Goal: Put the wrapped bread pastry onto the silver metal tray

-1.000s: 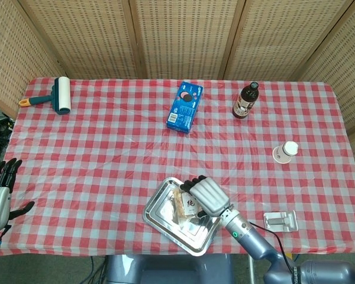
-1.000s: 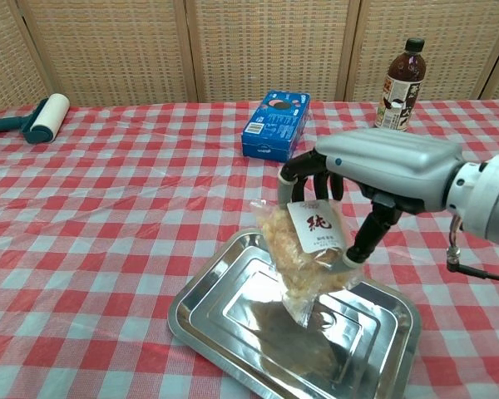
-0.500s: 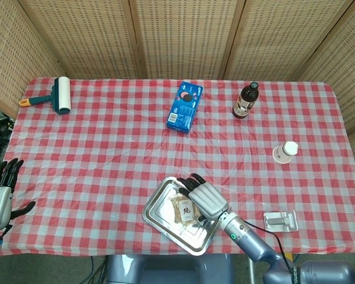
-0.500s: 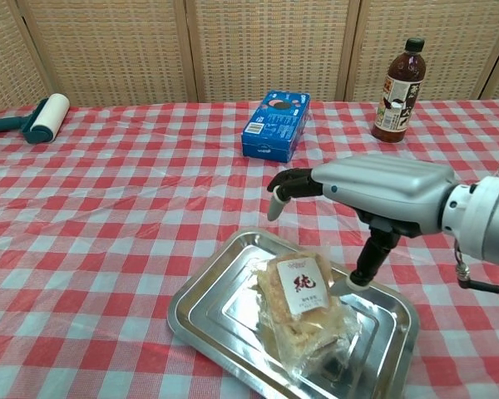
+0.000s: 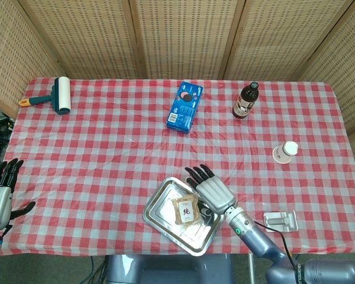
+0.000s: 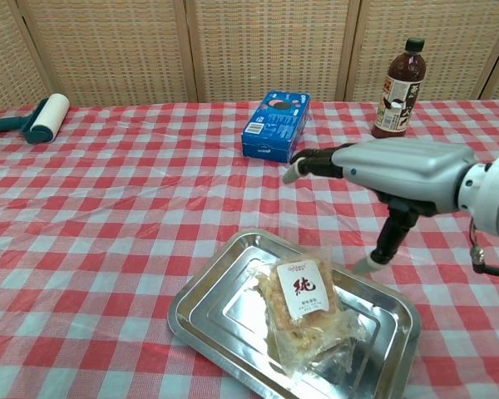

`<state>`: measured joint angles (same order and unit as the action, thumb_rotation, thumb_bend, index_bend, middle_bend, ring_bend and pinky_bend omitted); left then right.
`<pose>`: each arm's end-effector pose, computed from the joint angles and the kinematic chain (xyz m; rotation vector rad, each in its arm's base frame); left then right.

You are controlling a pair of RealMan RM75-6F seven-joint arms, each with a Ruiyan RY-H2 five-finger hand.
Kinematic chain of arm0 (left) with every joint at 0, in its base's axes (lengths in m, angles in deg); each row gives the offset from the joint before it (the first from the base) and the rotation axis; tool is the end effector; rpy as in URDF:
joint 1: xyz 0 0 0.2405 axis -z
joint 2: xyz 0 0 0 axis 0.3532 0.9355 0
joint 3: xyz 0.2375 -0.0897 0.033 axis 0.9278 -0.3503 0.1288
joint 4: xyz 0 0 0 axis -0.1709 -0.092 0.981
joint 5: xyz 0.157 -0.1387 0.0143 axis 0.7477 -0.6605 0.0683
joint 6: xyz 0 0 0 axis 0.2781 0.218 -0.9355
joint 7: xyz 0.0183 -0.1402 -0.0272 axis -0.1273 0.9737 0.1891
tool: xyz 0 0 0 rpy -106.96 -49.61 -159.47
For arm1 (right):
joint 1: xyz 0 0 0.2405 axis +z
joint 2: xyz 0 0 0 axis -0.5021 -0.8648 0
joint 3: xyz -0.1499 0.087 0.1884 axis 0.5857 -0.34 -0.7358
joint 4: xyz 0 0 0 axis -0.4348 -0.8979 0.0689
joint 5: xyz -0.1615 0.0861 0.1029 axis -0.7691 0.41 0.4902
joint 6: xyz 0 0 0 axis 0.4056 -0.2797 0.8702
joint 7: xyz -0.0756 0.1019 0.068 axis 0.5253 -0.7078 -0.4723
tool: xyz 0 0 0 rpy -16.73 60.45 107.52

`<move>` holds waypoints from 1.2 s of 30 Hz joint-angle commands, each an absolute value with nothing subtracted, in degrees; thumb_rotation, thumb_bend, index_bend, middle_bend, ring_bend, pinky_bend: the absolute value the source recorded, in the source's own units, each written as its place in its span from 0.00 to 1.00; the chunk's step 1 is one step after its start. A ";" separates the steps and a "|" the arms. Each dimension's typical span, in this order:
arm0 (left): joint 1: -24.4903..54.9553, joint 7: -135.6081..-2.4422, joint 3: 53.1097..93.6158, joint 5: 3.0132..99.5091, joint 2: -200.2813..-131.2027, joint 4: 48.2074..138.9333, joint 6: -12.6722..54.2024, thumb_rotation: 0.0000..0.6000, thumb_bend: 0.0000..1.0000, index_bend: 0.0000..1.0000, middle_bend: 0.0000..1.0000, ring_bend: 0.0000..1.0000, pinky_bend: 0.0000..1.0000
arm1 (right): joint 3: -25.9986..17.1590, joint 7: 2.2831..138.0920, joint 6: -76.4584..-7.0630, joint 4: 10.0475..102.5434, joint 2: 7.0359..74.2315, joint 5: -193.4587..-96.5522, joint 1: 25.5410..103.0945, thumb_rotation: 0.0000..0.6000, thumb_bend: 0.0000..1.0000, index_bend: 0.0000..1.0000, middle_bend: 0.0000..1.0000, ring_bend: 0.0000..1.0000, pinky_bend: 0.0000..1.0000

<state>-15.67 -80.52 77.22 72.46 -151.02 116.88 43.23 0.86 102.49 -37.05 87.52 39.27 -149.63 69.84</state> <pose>-0.2963 0.1853 0.1404 -1.3357 -0.8466 -0.8495 -0.1130 -0.2740 0.0002 2.0468 -0.8697 0.9503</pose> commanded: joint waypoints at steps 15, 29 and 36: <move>-15.61 -81.70 77.70 73.30 -151.88 116.59 43.38 1.00 0.04 0.00 0.00 0.00 0.00 | 3.37 90.67 -50.17 76.36 32.37 -152.60 57.58 1.00 0.08 0.00 0.00 0.00 0.00; -15.81 -82.00 77.94 74.36 -152.69 116.00 44.27 1.00 0.04 0.00 0.00 0.00 0.00 | 7.55 80.67 -64.65 71.02 30.66 -163.79 46.44 1.00 0.08 0.00 0.00 0.00 0.00; -15.74 -82.25 77.83 74.24 -153.18 115.55 44.22 1.00 0.04 0.00 0.00 0.00 0.00 | 6.50 77.13 -66.92 67.28 31.26 -165.85 44.34 1.00 0.08 0.00 0.00 0.00 0.00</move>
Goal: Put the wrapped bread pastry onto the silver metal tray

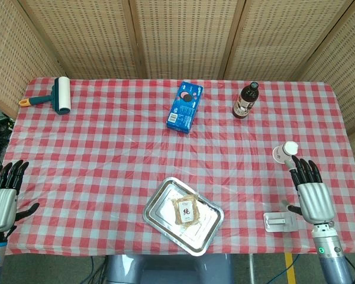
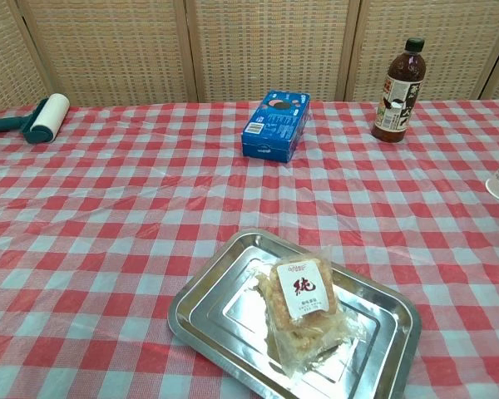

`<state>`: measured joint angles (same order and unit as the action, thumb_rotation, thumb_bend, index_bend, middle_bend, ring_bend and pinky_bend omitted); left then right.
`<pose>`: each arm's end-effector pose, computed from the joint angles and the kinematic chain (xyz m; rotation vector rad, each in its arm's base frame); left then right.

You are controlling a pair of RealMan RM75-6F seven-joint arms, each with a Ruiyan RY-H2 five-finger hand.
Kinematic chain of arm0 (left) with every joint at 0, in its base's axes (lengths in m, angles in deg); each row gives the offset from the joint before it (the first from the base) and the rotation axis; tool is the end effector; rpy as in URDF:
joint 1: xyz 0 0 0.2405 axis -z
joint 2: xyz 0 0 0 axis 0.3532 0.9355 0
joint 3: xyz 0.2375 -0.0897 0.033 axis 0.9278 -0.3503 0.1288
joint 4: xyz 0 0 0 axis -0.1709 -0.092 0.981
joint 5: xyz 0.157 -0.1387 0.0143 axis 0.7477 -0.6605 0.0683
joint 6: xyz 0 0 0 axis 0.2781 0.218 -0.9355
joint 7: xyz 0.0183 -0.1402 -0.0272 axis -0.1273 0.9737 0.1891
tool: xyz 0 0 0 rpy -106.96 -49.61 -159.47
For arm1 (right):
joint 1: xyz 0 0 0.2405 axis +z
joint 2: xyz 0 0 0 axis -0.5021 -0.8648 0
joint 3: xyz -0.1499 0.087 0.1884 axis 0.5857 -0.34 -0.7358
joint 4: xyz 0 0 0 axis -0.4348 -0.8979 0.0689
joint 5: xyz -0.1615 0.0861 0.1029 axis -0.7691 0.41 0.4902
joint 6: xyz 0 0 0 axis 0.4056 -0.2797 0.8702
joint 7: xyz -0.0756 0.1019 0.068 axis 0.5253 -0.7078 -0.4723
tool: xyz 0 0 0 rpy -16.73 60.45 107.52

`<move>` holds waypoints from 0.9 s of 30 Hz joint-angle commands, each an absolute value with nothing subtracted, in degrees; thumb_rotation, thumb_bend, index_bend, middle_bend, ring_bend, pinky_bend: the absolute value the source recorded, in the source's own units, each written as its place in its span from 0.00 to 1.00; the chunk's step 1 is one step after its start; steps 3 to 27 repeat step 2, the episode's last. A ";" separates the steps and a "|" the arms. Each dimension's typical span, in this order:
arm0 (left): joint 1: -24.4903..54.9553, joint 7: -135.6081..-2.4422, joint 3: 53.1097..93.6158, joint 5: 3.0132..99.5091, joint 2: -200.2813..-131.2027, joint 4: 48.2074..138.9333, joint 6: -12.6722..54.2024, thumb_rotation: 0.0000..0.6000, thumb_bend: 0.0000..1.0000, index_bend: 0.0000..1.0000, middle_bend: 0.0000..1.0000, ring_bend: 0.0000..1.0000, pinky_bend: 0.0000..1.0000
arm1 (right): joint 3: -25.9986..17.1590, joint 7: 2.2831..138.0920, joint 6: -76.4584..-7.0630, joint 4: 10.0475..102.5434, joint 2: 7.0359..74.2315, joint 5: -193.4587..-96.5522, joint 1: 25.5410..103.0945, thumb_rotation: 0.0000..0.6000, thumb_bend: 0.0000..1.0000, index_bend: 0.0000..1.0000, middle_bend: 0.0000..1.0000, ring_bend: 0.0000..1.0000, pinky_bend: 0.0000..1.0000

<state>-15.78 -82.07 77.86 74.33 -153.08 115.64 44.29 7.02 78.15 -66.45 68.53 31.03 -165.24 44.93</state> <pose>-0.2929 0.1826 0.1306 -1.3572 -0.8176 -0.8577 -0.2885 -0.2194 0.1150 1.4604 -0.7817 0.9630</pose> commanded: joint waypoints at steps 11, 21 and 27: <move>-15.70 -82.51 77.88 74.22 -153.34 115.50 44.10 1.00 0.04 0.00 0.00 0.00 0.00 | 6.03 76.00 -67.23 66.56 31.39 -166.03 44.03 1.00 0.08 0.00 0.00 0.00 0.00; -15.70 -82.51 77.88 74.22 -153.34 115.50 44.10 1.00 0.04 0.00 0.00 0.00 0.00 | 6.03 76.00 -67.23 66.56 31.39 -166.03 44.03 1.00 0.08 0.00 0.00 0.00 0.00; -15.70 -82.51 77.88 74.22 -153.34 115.50 44.10 1.00 0.04 0.00 0.00 0.00 0.00 | 6.03 76.00 -67.23 66.56 31.39 -166.03 44.03 1.00 0.08 0.00 0.00 0.00 0.00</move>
